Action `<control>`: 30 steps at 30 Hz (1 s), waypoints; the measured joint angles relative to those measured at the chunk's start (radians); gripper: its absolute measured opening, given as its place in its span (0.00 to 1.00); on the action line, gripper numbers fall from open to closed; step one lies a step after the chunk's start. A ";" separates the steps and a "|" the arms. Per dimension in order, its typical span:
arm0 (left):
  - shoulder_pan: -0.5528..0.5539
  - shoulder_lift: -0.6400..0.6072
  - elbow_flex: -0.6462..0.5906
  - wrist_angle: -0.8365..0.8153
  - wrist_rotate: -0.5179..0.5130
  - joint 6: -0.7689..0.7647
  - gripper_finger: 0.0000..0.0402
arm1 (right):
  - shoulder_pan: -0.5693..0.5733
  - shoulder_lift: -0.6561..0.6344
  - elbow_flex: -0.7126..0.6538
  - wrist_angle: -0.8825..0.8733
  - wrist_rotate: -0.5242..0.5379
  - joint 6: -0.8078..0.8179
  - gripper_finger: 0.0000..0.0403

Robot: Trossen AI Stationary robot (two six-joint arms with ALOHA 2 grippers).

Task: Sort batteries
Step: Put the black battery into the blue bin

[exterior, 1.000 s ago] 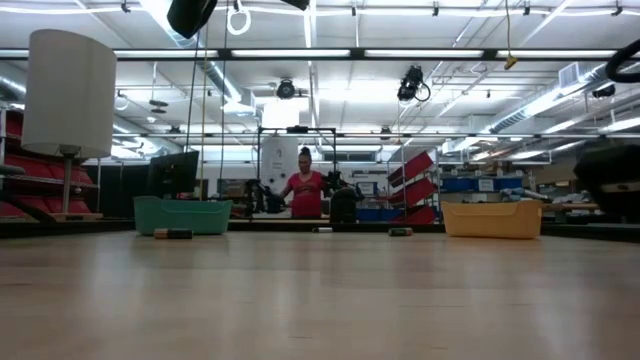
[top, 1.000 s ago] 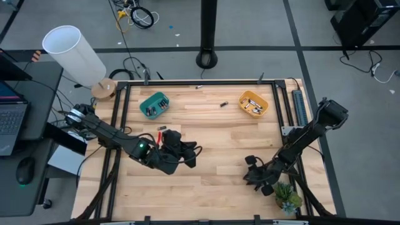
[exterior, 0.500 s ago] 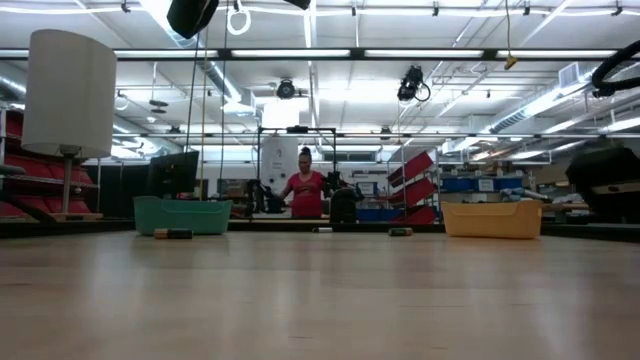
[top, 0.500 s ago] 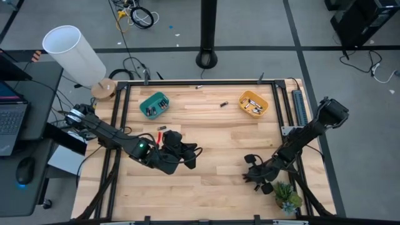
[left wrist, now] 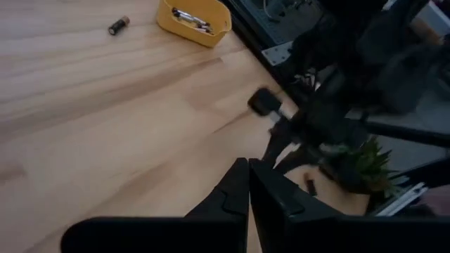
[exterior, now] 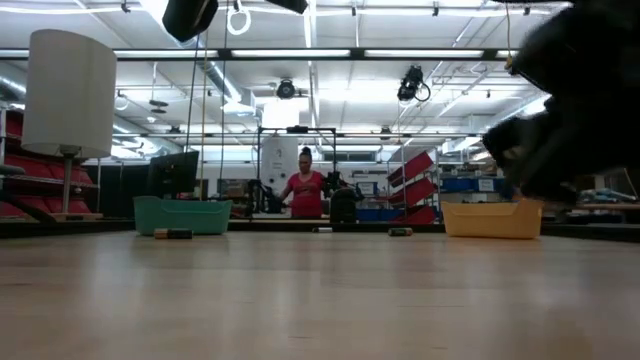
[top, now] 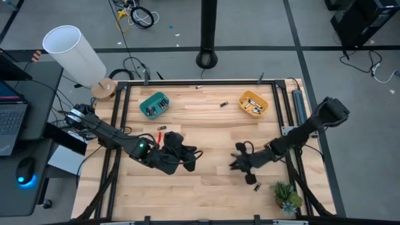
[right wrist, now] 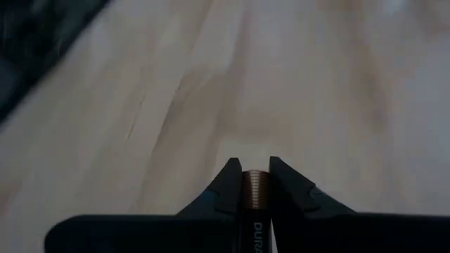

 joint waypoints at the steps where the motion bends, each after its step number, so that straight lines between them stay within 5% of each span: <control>1: 0.000 0.000 0.000 -0.009 0.000 0.003 0.07 | -0.022 -0.021 0.011 0.000 0.000 0.001 0.12; 6: 0.001 0.035 0.000 0.006 -0.008 0.027 0.15 | -0.131 -0.146 0.080 0.006 -0.019 0.041 0.12; 13: 0.031 0.169 0.000 0.362 0.026 0.288 0.27 | -0.245 -0.221 0.220 0.043 -0.020 0.042 0.12; 30: 0.143 0.262 0.000 0.893 0.033 0.586 0.28 | -0.250 -0.220 0.280 0.242 -0.029 0.096 0.12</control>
